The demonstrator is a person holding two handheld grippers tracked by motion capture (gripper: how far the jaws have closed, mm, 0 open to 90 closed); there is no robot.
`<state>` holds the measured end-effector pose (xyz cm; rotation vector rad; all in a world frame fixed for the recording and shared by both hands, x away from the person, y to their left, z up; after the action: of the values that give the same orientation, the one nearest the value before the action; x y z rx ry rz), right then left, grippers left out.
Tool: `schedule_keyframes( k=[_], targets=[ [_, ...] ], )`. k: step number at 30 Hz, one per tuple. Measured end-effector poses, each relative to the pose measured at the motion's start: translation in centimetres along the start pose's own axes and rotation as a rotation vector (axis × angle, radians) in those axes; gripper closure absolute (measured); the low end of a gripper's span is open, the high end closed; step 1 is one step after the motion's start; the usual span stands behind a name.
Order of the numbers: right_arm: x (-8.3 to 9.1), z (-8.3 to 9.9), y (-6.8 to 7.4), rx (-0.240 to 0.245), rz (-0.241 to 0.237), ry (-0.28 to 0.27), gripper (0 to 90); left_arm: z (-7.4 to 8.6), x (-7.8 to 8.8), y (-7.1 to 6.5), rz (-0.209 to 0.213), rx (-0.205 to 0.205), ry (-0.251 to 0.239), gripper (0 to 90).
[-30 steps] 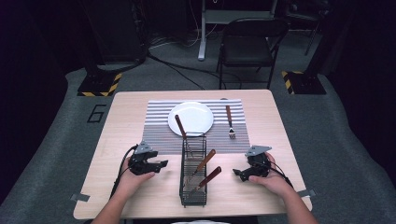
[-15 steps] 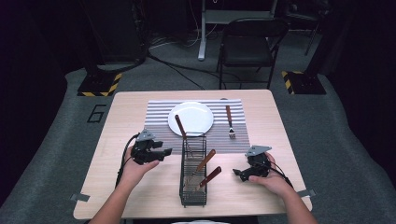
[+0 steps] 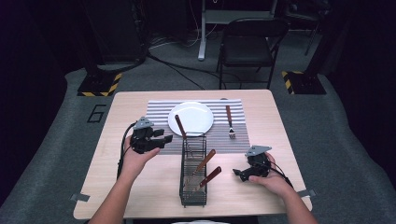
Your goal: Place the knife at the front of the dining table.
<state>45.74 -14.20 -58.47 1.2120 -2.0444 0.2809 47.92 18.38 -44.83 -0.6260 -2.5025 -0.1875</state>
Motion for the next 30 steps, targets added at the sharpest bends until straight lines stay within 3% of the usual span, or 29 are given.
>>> schedule_keyframes(
  k=[5,7,14,15,22,26,30],
  targets=[
    [0.0,0.0,0.0,-0.001,0.001,0.000,0.0,-1.4,0.2,-0.9,0.025,-0.006,-0.005,50.0],
    [0.0,0.0,0.0,-0.001,0.001,0.000,0.0,-2.0,0.0,-1.7,0.036,-0.021,-0.029,49.8],
    [0.0,0.0,0.0,-0.005,0.001,-0.001,0.0,-1.7,-0.9,-3.3,0.079,-0.038,-0.002,50.3],
    [0.0,0.0,0.0,-0.005,0.001,0.000,0.0,-1.6,-1.3,-3.5,0.083,-0.024,0.001,50.9],
    [0.0,0.0,0.0,-0.004,0.001,0.000,0.0,-1.1,-2.2,-3.8,0.091,-0.010,-0.004,57.8],
    [0.0,0.0,0.0,-0.002,0.000,0.001,0.0,-0.9,-2.6,-4.0,0.119,0.022,-0.009,59.2],
    [0.0,0.0,0.0,-0.004,0.001,0.000,0.0,-0.9,-2.6,-4.2,0.113,0.001,-0.018,63.1]
  ],
)
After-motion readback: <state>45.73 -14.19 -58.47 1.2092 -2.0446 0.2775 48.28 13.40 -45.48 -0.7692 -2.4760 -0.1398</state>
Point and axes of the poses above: each handheld gripper's, and its own axes: x roughly backward along the jaws, z roughly out of its underside, y roughly to its left, the point moved 8 cm from there along -x, roughly forward along the jaws, and after that the axes turned 14 degrees about -z, right-handed, at the moved point
